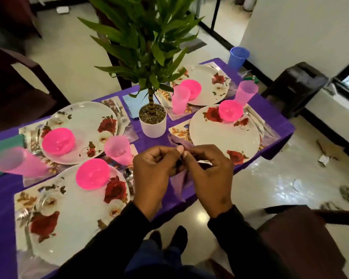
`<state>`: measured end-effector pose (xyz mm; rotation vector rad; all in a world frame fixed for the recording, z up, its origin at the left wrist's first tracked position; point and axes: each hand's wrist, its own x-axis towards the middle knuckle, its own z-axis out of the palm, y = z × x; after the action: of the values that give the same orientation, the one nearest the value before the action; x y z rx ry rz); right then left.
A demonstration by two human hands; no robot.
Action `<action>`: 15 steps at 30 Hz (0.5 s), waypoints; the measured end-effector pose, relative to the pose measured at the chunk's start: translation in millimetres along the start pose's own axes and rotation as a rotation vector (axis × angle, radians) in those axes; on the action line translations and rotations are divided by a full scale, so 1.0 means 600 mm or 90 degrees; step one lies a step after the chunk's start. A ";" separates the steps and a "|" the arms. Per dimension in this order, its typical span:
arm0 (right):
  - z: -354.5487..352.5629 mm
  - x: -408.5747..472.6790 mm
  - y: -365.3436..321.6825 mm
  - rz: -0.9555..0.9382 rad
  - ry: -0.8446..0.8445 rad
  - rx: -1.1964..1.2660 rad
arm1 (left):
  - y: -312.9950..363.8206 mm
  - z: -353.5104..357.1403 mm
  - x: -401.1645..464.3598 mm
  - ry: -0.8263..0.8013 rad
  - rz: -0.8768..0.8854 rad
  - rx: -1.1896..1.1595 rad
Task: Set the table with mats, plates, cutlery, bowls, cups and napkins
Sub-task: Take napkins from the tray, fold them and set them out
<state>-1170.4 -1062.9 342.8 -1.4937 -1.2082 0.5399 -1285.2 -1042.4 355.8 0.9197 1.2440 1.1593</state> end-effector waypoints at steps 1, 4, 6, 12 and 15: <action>0.002 0.005 0.000 0.004 -0.003 0.001 | 0.000 0.002 0.002 0.001 -0.009 -0.003; 0.012 0.017 -0.004 0.013 -0.008 -0.001 | 0.002 0.007 0.009 0.015 -0.030 -0.038; 0.019 0.024 -0.008 0.008 -0.010 0.002 | 0.004 0.006 0.017 0.032 -0.037 -0.059; 0.042 0.043 -0.016 0.005 0.013 -0.016 | 0.007 -0.002 0.035 0.047 -0.040 -0.083; 0.053 0.050 -0.018 -0.003 -0.006 -0.003 | 0.009 -0.010 0.048 0.055 -0.032 -0.091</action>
<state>-1189.9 -1023.3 350.8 -1.4929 -1.2206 0.5423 -1293.2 -1013.9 353.9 0.7351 1.2304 1.2420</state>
